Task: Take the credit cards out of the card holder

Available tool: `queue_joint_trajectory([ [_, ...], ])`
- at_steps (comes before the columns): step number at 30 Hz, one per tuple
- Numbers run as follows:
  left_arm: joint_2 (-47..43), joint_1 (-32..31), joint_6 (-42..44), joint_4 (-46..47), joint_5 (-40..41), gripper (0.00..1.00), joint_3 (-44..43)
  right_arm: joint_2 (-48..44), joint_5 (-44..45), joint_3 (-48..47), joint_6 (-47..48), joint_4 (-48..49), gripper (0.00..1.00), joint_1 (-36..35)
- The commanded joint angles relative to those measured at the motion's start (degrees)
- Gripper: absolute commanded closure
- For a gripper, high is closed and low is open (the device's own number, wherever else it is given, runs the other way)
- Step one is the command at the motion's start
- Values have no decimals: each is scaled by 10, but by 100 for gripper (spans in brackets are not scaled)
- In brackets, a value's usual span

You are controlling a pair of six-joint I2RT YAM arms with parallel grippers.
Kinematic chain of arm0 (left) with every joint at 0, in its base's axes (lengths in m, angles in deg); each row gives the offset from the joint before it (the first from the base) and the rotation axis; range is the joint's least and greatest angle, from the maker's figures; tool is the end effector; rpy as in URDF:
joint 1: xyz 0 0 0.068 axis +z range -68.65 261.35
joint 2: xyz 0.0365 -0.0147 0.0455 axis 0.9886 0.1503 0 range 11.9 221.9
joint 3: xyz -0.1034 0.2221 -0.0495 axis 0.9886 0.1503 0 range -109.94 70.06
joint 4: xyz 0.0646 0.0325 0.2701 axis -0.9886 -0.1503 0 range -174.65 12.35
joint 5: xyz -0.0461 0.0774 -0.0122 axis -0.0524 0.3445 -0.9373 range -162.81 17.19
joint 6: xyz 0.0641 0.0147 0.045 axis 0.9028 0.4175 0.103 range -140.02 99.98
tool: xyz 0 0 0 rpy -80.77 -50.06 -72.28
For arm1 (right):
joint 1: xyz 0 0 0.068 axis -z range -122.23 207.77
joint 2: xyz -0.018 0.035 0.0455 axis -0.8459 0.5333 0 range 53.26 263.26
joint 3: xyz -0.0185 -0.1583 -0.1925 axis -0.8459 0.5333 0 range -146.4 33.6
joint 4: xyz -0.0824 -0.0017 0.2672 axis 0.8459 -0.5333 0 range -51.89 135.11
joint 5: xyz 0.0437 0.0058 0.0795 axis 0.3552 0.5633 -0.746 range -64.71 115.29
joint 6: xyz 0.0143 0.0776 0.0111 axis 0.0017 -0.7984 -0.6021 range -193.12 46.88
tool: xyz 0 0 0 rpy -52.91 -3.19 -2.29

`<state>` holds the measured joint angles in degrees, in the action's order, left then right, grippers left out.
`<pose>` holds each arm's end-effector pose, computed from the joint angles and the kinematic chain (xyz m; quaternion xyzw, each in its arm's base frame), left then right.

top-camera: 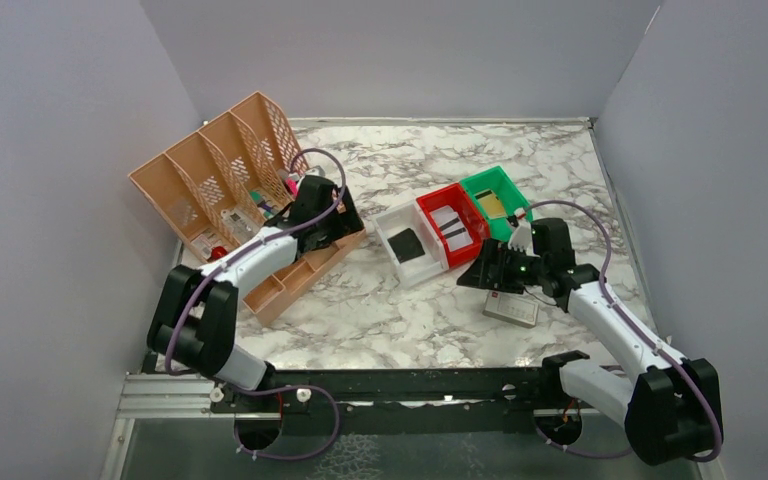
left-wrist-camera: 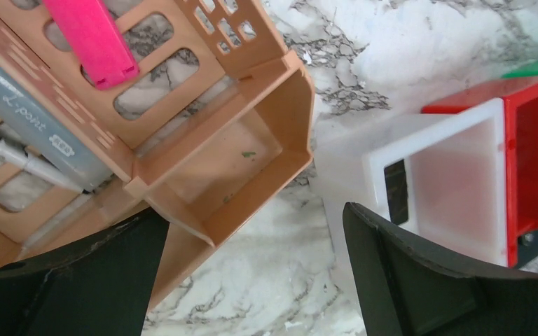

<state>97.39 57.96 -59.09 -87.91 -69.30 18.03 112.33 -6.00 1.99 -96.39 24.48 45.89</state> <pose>0.3299 -0.1383 0.1589 -0.1372 0.9089 -0.1796 0.3505 0.2347 0.0858 0.1522 -0.0068 0.9044 0.3441 0.2523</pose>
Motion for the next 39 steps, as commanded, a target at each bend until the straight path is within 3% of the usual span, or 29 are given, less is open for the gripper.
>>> queue_joint_trajectory([
  [1, 93, -4, 55, 44, 0, 4, -90, 11, -22, 7, -6, 20, 0, 5],
  [6, 209, -1, 102, 7, 30, 4, -220, 8, -23, 5, -4, 12, 0, 5],
  [11, 311, 21, 126, -21, -9, 4, -378, 8, -23, 0, -1, 6, 1, 5],
  [15, 295, 17, 124, -27, -59, 4, -399, 4, -22, -2, 1, 1, 0, 5],
  [19, 187, -3, 123, -27, -74, 4, -336, 5, -21, 0, 0, 4, 0, 5],
  [22, 71, -15, 109, -29, -55, 4, -242, 8, -24, 1, -1, 6, 0, 5],
  [32, -277, -18, -54, -141, 46, 4, 87, 17, -33, 7, -9, 25, 0, 5],
  [36, -348, -17, -105, -156, 88, 4, 159, 24, -38, 5, -11, 32, 0, 5],
  [39, -338, -17, -115, -143, 124, 3, 167, 27, -39, 5, -12, 32, 0, 5],
])
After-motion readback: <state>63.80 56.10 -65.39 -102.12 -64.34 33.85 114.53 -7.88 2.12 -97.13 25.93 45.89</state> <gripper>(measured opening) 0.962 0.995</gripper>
